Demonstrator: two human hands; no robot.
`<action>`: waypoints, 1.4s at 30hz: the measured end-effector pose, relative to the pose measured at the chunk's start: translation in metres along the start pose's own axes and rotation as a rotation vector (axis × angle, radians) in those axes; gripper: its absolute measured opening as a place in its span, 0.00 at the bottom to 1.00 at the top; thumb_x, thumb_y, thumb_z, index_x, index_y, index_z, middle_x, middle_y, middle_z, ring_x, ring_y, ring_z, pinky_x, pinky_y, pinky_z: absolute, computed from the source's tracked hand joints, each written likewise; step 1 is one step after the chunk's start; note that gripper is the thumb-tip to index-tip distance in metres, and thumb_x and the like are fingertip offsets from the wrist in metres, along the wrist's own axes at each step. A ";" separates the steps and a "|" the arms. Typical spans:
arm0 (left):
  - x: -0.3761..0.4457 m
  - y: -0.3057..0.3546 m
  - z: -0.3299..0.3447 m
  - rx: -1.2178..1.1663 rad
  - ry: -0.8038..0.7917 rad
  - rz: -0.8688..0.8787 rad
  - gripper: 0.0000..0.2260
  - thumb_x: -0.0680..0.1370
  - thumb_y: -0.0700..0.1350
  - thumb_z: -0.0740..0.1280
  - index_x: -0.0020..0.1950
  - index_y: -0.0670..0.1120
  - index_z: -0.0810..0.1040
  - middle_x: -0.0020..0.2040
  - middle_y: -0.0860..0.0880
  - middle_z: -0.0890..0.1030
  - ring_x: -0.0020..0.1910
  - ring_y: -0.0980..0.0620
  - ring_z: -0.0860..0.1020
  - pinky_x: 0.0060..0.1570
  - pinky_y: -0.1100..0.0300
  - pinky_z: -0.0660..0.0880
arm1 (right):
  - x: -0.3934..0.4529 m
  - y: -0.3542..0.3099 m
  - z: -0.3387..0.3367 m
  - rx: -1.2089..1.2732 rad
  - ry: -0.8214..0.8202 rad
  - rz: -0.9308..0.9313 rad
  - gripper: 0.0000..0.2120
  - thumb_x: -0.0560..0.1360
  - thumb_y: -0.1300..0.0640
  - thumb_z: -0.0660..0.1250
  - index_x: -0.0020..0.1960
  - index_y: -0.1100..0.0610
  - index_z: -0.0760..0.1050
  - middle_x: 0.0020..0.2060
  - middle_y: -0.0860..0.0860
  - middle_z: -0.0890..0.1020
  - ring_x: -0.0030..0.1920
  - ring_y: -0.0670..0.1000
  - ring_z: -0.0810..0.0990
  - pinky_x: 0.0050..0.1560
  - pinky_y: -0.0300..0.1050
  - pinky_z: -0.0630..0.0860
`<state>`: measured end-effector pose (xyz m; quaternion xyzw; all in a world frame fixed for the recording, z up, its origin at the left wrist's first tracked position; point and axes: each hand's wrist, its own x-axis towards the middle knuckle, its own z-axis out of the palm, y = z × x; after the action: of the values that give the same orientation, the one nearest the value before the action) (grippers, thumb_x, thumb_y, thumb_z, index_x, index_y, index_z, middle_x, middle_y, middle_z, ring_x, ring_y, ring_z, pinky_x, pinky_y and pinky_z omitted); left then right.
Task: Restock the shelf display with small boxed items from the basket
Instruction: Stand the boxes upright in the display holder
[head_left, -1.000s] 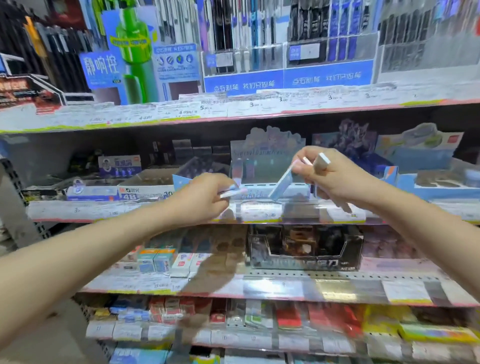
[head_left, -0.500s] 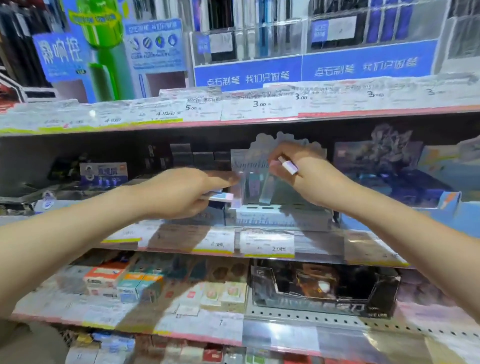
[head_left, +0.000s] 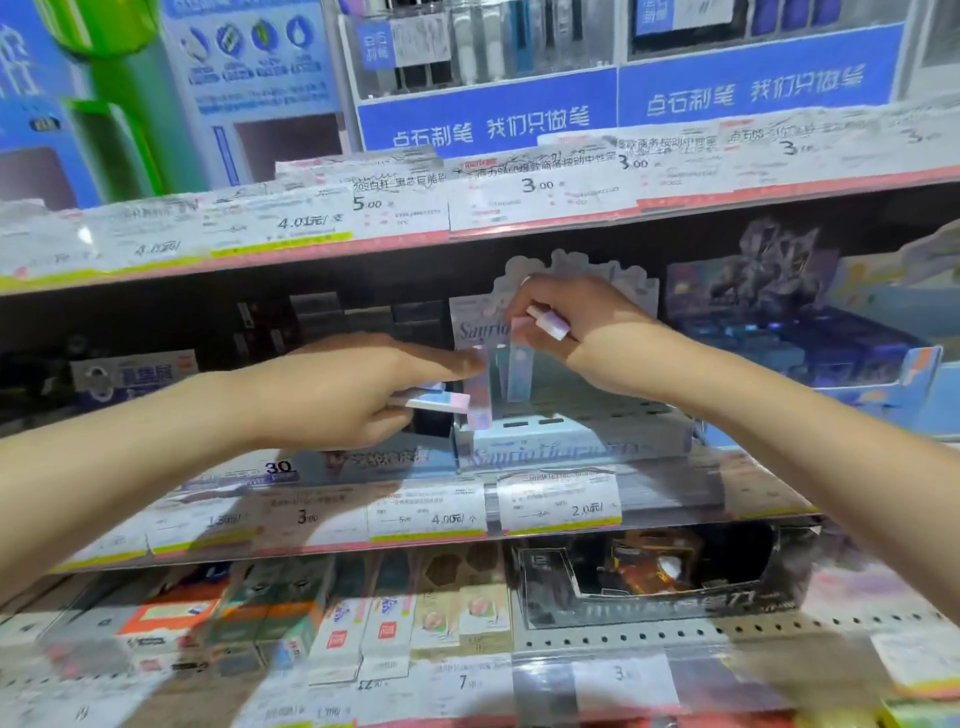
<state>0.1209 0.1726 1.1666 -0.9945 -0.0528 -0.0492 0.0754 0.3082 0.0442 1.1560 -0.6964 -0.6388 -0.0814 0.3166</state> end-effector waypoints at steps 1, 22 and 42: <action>-0.001 0.000 0.000 -0.009 0.009 0.012 0.31 0.72 0.45 0.55 0.69 0.71 0.51 0.62 0.51 0.79 0.50 0.42 0.80 0.48 0.45 0.77 | 0.000 -0.002 0.000 0.006 -0.014 -0.007 0.06 0.77 0.57 0.60 0.50 0.53 0.74 0.49 0.52 0.80 0.50 0.55 0.78 0.51 0.47 0.74; 0.005 -0.005 0.004 0.030 0.067 -0.019 0.25 0.76 0.43 0.61 0.72 0.58 0.63 0.66 0.54 0.75 0.38 0.75 0.61 0.43 0.77 0.62 | -0.001 0.002 0.012 -0.048 -0.065 -0.081 0.06 0.76 0.56 0.61 0.48 0.48 0.64 0.47 0.56 0.80 0.47 0.58 0.79 0.50 0.55 0.77; 0.003 0.002 0.000 -0.008 0.002 -0.026 0.32 0.74 0.39 0.56 0.69 0.70 0.56 0.59 0.52 0.80 0.28 0.53 0.70 0.29 0.59 0.68 | 0.000 0.004 0.003 -0.074 -0.215 -0.056 0.07 0.78 0.56 0.59 0.52 0.58 0.72 0.52 0.54 0.76 0.51 0.55 0.74 0.54 0.48 0.71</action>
<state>0.1238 0.1708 1.1665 -0.9940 -0.0654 -0.0513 0.0711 0.3109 0.0461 1.1524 -0.6943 -0.6849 -0.0385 0.2178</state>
